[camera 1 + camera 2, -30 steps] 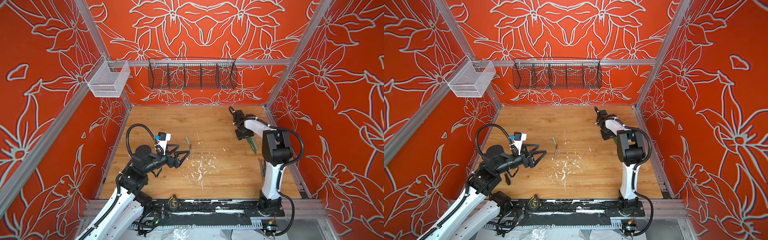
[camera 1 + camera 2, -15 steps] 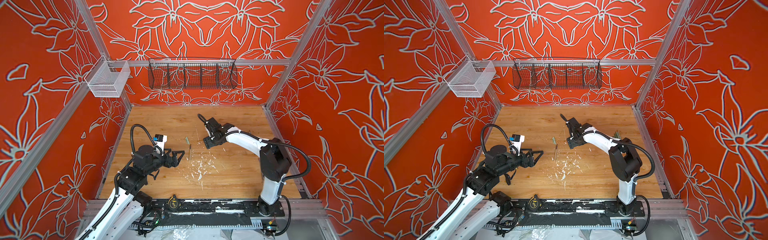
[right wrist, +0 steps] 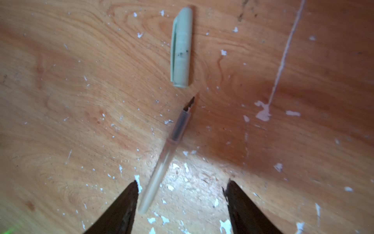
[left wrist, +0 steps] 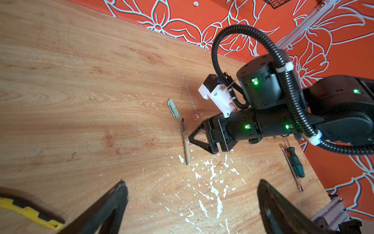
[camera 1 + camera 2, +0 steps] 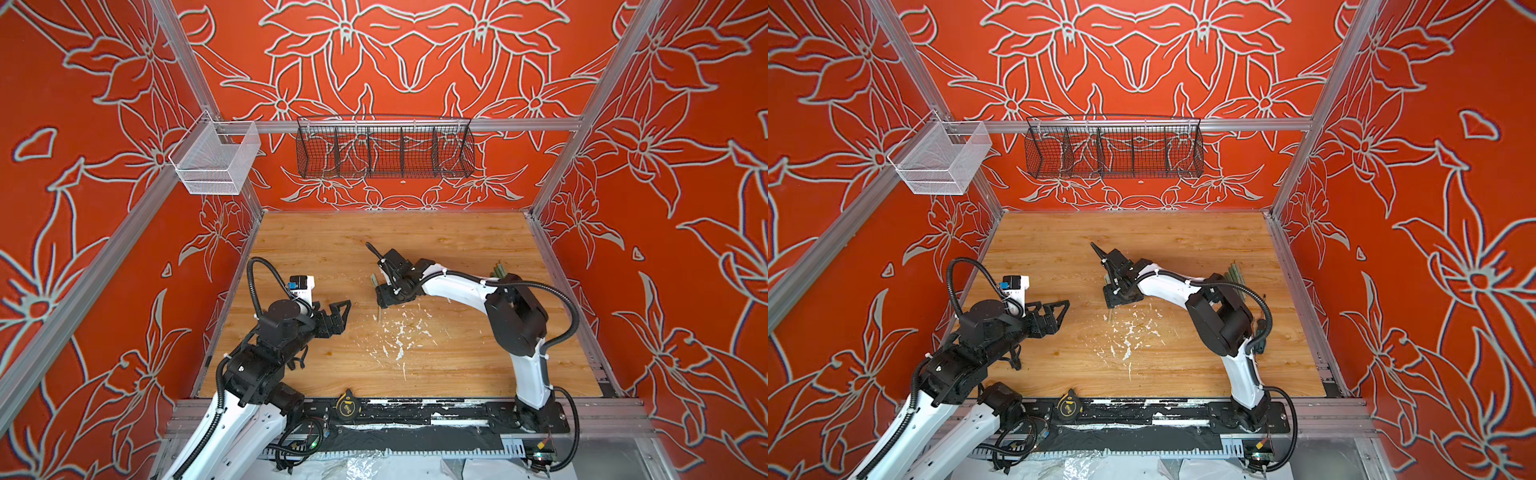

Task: Insert the pens into the pen caps
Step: 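Reach the right gripper to the beige pen and grasp it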

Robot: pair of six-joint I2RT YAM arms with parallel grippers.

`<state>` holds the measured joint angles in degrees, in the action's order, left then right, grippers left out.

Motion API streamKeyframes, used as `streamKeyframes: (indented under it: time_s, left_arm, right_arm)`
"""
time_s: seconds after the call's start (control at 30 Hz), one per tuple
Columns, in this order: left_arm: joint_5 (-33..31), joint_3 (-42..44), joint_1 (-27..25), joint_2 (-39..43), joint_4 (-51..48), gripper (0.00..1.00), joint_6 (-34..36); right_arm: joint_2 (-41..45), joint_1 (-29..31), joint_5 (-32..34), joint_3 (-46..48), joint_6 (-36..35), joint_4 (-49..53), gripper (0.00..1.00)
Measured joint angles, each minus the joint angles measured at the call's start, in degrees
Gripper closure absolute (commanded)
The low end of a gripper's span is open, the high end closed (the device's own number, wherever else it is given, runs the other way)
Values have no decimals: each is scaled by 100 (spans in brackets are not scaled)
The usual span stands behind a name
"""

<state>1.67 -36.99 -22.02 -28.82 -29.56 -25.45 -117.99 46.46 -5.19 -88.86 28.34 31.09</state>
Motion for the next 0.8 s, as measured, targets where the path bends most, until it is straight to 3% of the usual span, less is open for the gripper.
streamKeyframes:
  time_s: [0.33, 0.8]
  left_arm:
    - [-103, 57, 0, 0, -15, 3, -101]
    - [-92, 295, 0, -66, 107, 3, -310]
  right_arm:
    - [-691, 199, 153, -855, 236, 361, 55]
    - [-1051, 313, 535, -1351, 197, 944, 77]
